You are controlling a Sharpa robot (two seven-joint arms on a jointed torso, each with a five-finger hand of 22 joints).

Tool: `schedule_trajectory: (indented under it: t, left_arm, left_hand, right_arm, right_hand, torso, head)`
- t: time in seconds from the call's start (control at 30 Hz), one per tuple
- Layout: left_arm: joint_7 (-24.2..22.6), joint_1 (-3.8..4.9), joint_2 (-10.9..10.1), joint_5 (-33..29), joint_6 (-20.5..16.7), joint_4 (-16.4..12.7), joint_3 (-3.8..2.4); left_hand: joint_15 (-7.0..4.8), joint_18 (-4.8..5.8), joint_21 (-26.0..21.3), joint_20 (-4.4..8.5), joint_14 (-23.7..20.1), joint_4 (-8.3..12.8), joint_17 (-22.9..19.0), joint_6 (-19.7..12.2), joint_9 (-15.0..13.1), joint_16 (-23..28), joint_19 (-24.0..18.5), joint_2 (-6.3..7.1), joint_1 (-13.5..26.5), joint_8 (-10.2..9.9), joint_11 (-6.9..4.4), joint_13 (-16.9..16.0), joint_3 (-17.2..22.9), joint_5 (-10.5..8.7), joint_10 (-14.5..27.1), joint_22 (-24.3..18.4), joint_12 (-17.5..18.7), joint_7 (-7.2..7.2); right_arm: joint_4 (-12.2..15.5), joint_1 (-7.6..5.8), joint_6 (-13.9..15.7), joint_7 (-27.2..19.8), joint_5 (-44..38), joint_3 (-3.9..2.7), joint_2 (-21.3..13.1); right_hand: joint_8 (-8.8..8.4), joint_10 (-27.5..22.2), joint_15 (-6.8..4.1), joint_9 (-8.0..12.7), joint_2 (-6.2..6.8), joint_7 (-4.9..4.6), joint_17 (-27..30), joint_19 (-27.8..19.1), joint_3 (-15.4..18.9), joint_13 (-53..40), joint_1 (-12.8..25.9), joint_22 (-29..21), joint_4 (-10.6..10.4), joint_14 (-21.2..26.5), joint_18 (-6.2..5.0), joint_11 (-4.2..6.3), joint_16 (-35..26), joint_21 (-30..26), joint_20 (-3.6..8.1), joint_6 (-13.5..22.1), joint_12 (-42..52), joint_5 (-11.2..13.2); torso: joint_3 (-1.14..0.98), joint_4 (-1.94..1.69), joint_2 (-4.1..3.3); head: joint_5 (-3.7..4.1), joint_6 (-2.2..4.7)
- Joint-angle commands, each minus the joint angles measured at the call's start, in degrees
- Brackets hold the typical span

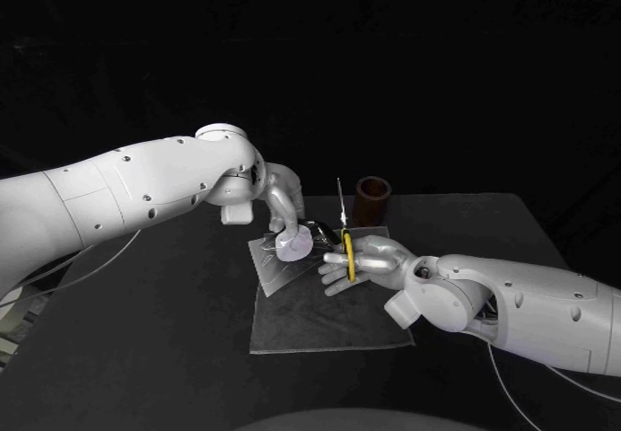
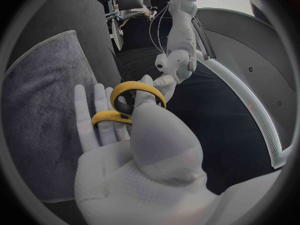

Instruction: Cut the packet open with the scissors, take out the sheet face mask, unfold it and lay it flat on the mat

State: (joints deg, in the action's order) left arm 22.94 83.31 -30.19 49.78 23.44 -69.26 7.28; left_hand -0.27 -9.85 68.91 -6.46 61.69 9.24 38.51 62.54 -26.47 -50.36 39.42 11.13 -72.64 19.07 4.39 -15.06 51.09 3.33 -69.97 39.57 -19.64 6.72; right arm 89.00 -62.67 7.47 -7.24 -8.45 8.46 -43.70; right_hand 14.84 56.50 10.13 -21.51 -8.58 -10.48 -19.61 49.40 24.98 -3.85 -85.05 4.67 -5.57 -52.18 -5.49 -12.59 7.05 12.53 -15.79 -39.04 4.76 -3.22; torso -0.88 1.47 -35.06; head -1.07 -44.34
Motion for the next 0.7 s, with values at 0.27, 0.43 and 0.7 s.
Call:
schedule_trajectory:
  t: [0.27, 0.43, 0.7]
  left_arm:
    - [0.15, 0.02, 0.12, 0.67, 0.42, -0.11, -0.03]
    - [0.12, 0.01, 0.12, 1.27, 0.33, -0.21, -0.03]
    - [0.16, 0.01, 0.23, 1.56, 0.38, -0.67, -0.03]
  left_hand:
    - [-0.47, -0.63, 0.25, 0.22, 0.03, -0.11, -0.06, 0.26, -0.12, -0.36, 0.18, -0.43, 0.0, 0.17, -2.06, -3.35, 0.29, 0.26, -5.32, 0.07, -0.39, -0.09]
    - [-0.47, -0.63, 0.25, 0.22, 0.03, -0.11, -0.06, 0.26, -0.12, -0.36, 0.18, -0.43, 0.0, 0.17, -2.06, -3.35, 0.29, 0.26, -5.32, 0.07, -0.39, -0.09]
    - [-0.47, -0.63, 0.25, 0.22, 0.03, -0.11, -0.06, 0.26, -0.12, -0.36, 0.18, -0.43, 0.0, 0.17, -2.06, -3.35, 0.29, 0.26, -5.32, 0.07, -0.39, -0.09]
  right_arm:
    - [0.75, -0.06, -0.78, -1.37, 1.12, -0.11, -0.54]
    - [0.94, -0.06, -0.56, -1.43, 1.29, -0.12, -0.81]
    - [0.62, -0.07, 0.5, -1.42, 1.62, -0.14, -0.32]
  right_hand:
    - [0.58, 0.34, -0.03, -0.12, -0.2, -5.66, 0.12, -0.37, 1.15, -0.07, 0.49, -0.08, 0.64, 0.35, -4.6, 0.15, 0.15, -0.18, -0.05, -0.22, 0.57, -0.21]
    - [0.63, 0.37, -0.04, -0.13, -0.24, -5.64, 0.14, -0.36, 1.13, -0.07, 0.47, -0.07, 0.7, 0.32, -4.61, 0.17, 0.18, -0.17, -0.05, -0.25, 0.62, -0.22]
    - [1.42, 0.85, -0.29, -0.24, -1.09, -5.39, 0.39, -0.1, 0.88, -0.08, 0.35, 0.02, 1.46, -0.28, -4.77, 0.43, 0.8, 0.11, 0.0, -0.7, 1.38, -0.25]
  torso:
    - [-0.09, -0.05, -0.03]
    - [-0.01, -0.02, 0.02]
    - [-0.01, -0.1, 0.0]
  head:
    - [-0.08, -0.14]
    - [-0.12, -0.11]
    - [-0.06, -0.13]
